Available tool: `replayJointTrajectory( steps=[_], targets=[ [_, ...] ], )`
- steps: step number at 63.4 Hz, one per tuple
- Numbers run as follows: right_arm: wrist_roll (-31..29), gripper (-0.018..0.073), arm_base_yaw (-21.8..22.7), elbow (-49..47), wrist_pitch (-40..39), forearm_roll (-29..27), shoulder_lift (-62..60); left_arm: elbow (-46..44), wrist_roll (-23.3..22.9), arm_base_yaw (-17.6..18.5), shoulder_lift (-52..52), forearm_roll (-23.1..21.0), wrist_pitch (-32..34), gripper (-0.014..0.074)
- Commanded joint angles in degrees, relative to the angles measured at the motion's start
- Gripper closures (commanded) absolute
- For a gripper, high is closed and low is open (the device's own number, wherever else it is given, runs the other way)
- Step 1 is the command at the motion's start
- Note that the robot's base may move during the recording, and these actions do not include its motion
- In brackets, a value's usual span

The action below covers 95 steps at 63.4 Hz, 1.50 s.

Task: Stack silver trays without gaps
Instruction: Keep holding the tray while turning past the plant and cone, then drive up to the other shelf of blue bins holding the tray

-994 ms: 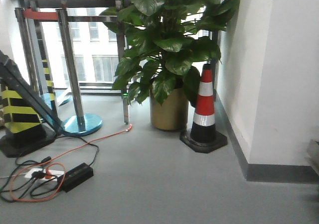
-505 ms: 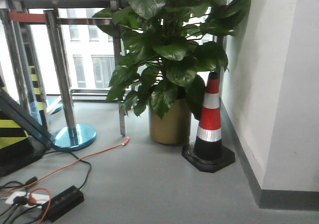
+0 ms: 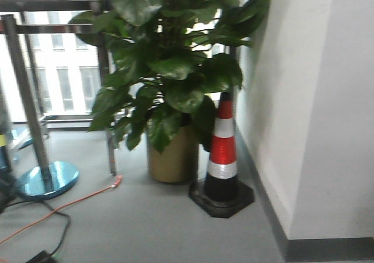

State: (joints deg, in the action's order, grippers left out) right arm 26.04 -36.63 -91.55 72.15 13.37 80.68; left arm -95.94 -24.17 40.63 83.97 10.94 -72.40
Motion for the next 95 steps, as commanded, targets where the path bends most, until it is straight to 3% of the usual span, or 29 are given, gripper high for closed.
replayJointTrajectory(
  steps=[1,95],
  targets=[
    [-1.5,0.0503,-0.5,-1.6,1.7,0.5,-1.9,-2.0,1.6,1.0,-1.8,-1.5,-1.9,0.0644],
    [-1.5,0.0503,-0.5,-1.6,1.7,0.5,-1.9,-2.0,1.6,1.0,-1.8,-1.5,-1.9,0.0644]
  ],
)
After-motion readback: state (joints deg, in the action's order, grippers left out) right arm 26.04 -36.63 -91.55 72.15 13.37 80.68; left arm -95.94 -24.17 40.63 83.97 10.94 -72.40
